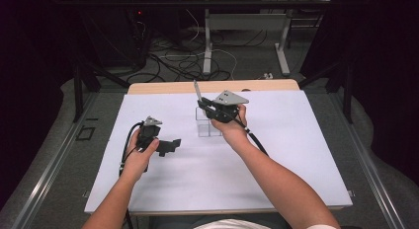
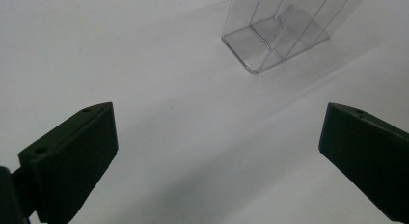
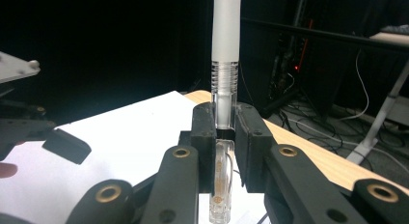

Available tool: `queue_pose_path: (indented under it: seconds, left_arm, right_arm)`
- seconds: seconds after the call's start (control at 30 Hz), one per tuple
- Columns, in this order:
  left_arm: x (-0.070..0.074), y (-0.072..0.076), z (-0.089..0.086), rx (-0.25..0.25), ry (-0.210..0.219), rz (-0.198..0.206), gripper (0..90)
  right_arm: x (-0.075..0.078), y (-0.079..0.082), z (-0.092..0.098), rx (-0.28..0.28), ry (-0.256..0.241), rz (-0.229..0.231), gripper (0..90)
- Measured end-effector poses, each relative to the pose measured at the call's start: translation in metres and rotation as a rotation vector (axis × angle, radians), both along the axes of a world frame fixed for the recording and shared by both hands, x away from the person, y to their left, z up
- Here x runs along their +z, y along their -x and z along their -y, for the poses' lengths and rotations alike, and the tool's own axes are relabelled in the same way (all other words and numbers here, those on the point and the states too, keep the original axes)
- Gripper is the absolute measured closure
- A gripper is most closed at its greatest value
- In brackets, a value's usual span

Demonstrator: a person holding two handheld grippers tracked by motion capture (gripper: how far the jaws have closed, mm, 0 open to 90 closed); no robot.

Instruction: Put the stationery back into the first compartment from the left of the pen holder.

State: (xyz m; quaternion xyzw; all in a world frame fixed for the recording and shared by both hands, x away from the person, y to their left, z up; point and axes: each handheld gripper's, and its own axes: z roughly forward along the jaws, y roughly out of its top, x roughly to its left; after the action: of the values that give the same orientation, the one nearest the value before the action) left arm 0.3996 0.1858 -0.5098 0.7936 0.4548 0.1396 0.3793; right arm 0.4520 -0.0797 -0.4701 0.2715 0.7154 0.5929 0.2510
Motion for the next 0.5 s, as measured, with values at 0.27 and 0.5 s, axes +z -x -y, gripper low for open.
queue_pose_path:
  seconds: [0.27,0.5]
  left_arm:
    - [-0.005,-0.001,-0.001,0.017,-0.022,-0.011,0.1]
    - [-0.006,-0.001,-0.001,0.003,-0.043,-0.017,0.1]
  right_arm:
    - [-0.01,-0.005,-0.004,-0.02,-0.03,-0.059,79.6]
    - [-0.018,-0.006,-0.009,-0.029,-0.015,-0.122,79.6]
